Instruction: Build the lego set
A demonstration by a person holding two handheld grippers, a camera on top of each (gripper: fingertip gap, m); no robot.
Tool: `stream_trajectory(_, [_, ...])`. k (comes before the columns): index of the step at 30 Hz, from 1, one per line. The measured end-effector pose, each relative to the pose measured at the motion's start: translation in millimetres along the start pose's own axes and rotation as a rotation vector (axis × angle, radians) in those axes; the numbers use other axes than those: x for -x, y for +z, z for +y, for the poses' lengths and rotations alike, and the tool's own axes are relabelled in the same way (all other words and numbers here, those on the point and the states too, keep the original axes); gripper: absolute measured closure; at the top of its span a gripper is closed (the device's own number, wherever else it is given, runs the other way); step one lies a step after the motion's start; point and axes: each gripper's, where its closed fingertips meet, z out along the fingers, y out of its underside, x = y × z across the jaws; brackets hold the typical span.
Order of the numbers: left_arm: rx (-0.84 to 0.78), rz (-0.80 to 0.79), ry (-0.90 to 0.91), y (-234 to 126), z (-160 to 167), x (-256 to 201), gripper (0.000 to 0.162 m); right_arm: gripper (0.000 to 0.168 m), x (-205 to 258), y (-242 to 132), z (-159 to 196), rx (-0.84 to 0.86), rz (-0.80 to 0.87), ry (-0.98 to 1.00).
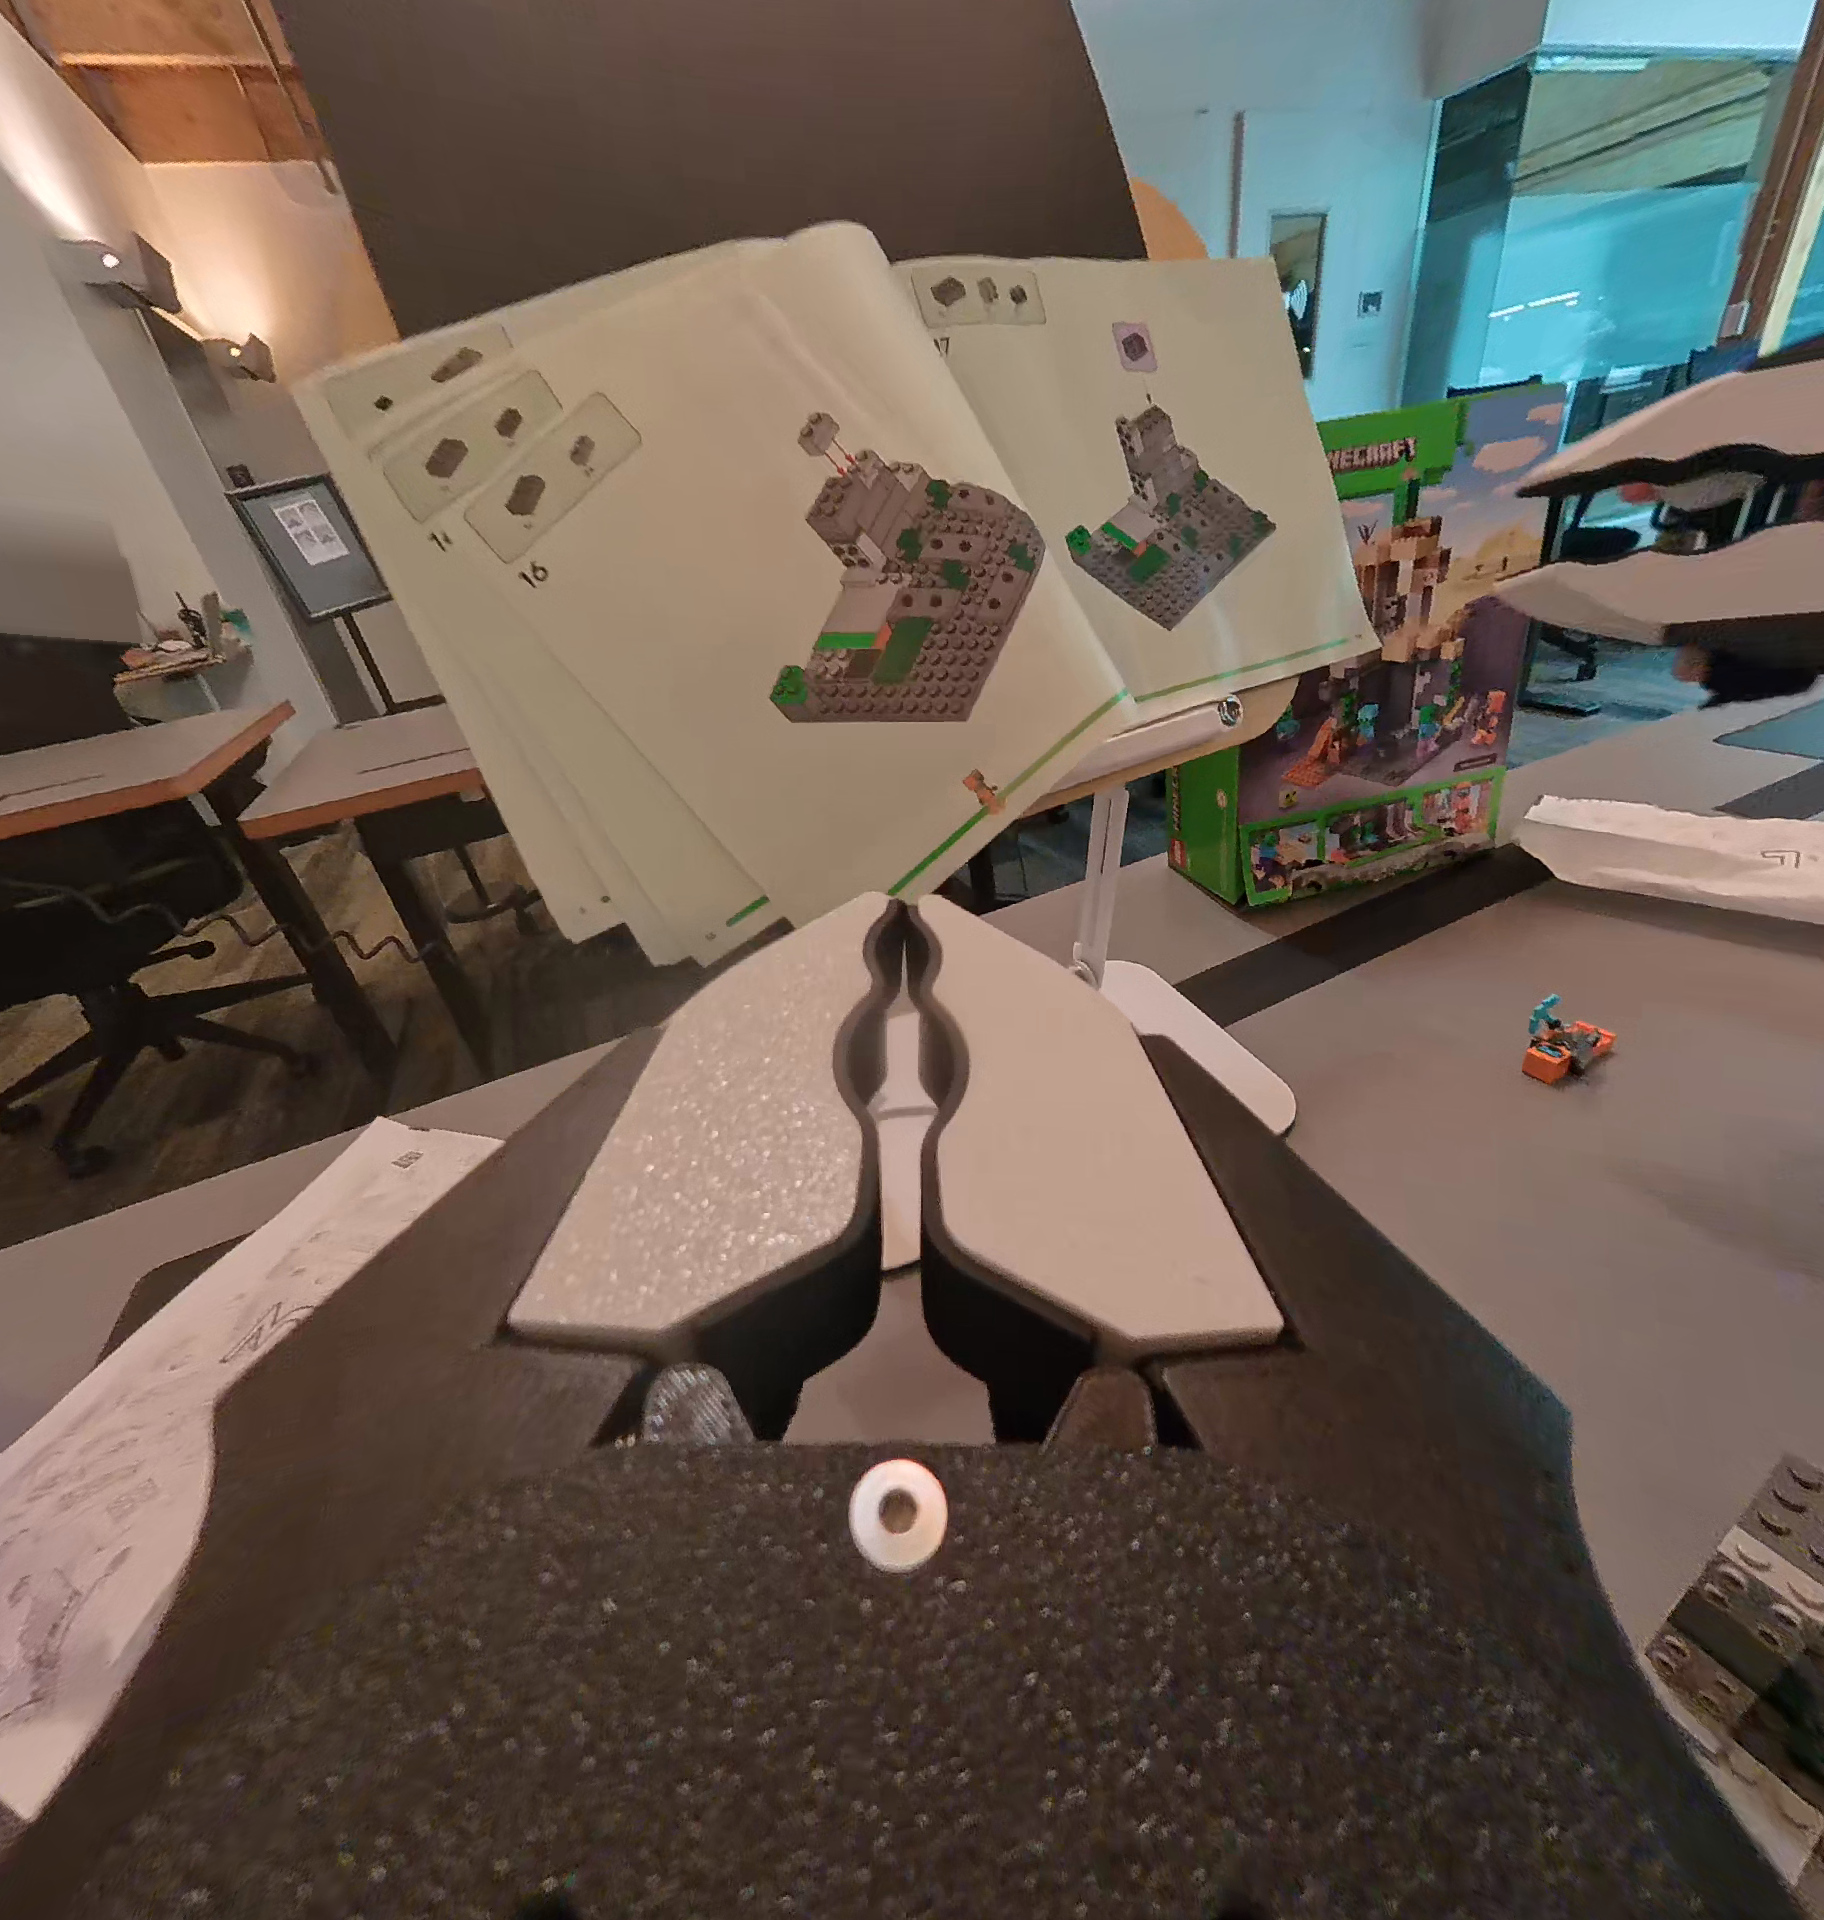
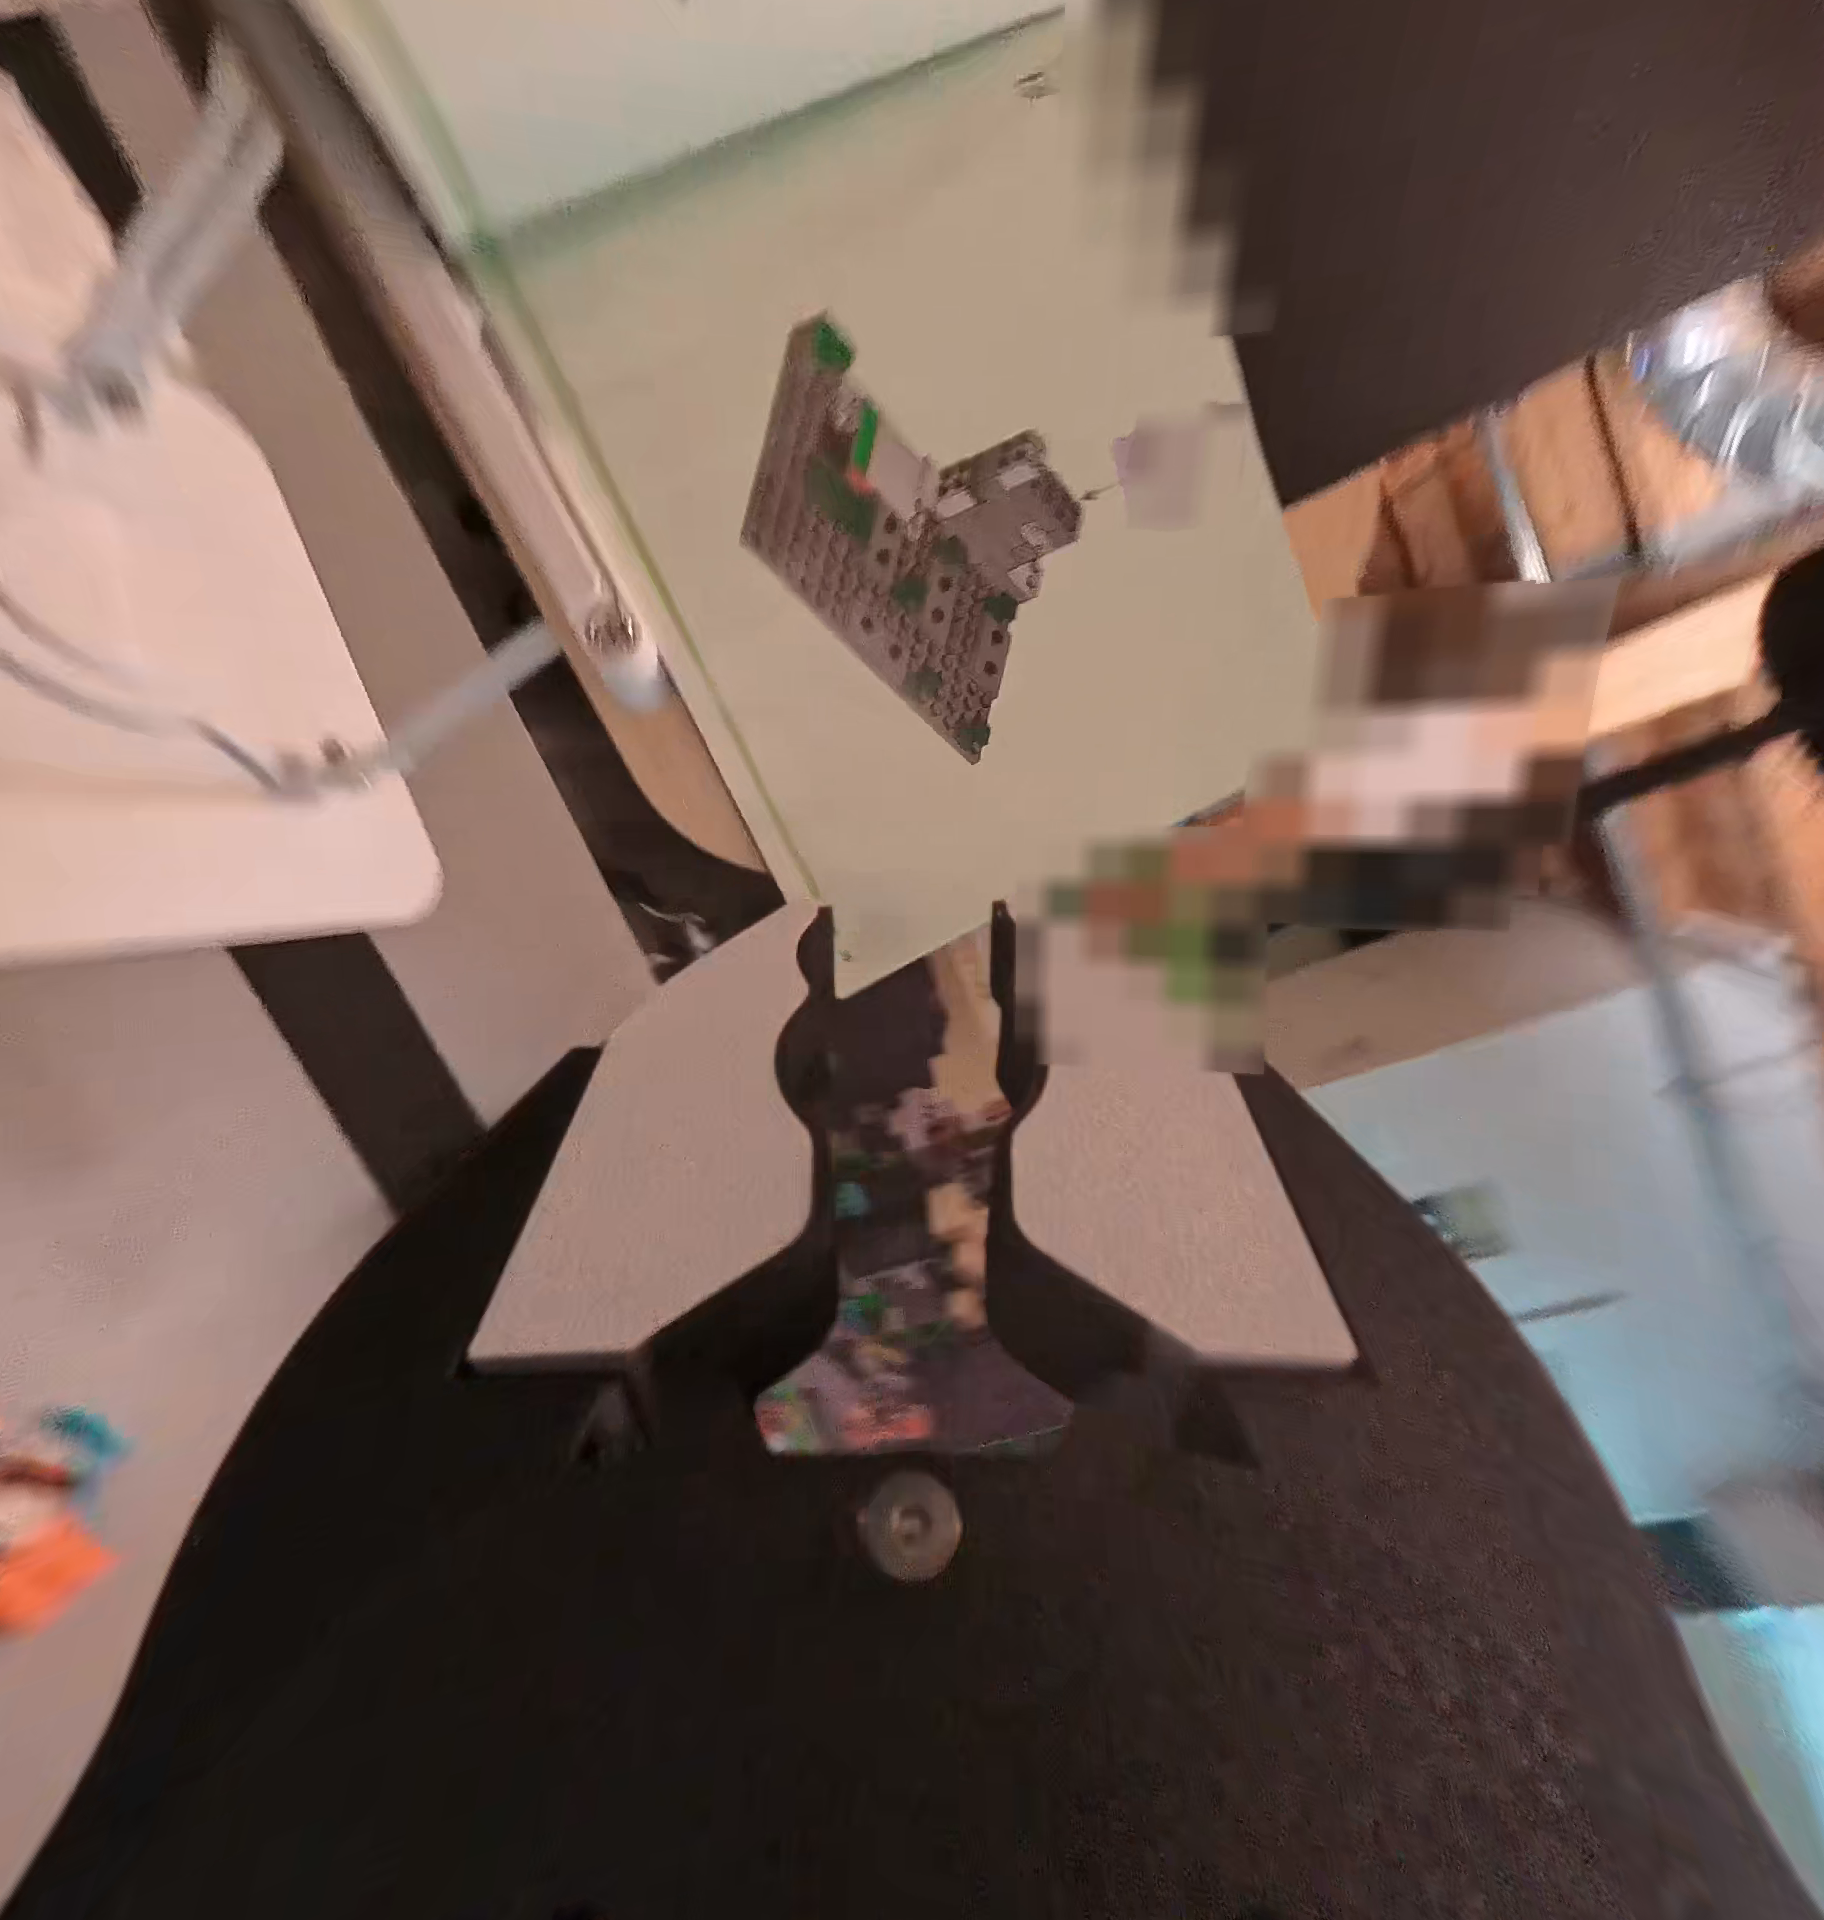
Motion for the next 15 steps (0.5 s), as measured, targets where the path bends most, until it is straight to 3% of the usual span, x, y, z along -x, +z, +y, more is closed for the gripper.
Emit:
stream_trajectory(3, [0.018, 0.017, 0.015, 6, 7, -6, 0.162, 0.14, 1, 22, 19, 0.02, 0.001, -0.28])
stream_trajectory(5, [0.026, 0.029, 0.019, 8, 10, -9, 0.162, 0.143, 8, 33, 29, 0.022, -0.016, -0.355])
stream_trajectory(10, [0.08, 0.035, -0.022, 10, 14, -14, 0.162, 0.146, 20, 46, 40, 0.024, -0.053, -0.392])
stream_trajectory(15, [0.138, 0.021, -0.035, 13, 21, -21, 0.162, 0.149, 24, 52, 49, 0.053, -0.081, -0.285])
